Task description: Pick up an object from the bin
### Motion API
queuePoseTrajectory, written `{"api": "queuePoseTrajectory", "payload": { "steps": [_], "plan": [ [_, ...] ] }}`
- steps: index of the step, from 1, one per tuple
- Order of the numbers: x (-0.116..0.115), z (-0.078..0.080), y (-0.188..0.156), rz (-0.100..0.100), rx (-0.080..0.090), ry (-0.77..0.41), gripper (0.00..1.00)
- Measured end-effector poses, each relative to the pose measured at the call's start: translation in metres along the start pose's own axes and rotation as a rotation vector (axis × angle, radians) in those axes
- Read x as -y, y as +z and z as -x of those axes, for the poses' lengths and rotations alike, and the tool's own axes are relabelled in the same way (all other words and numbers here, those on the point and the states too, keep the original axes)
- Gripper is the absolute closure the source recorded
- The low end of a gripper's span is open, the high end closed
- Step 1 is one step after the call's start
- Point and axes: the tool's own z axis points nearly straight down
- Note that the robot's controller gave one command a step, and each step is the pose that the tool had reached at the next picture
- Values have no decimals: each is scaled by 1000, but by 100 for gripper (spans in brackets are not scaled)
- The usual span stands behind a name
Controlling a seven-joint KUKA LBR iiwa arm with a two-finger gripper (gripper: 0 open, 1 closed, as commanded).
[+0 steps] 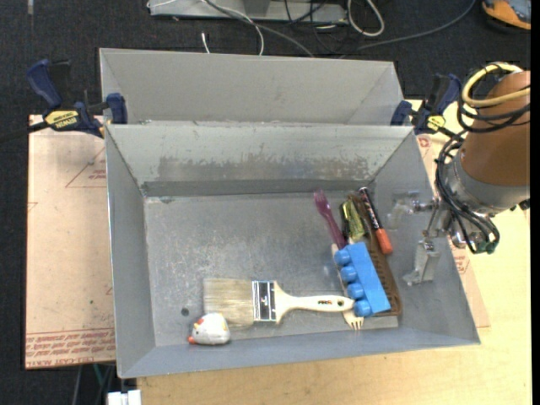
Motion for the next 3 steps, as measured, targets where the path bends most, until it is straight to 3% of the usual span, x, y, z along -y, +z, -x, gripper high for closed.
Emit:
{"api": "queuePoseTrajectory", "payload": {
  "steps": [1, 2, 3],
  "plan": [
    [-1, 2, -4, -1, 8, -5, 0],
    [-3, -24, 125, -4, 9, -715, 0],
    [-18, -16, 71, -6, 15, -629, 0]
  ]
}}
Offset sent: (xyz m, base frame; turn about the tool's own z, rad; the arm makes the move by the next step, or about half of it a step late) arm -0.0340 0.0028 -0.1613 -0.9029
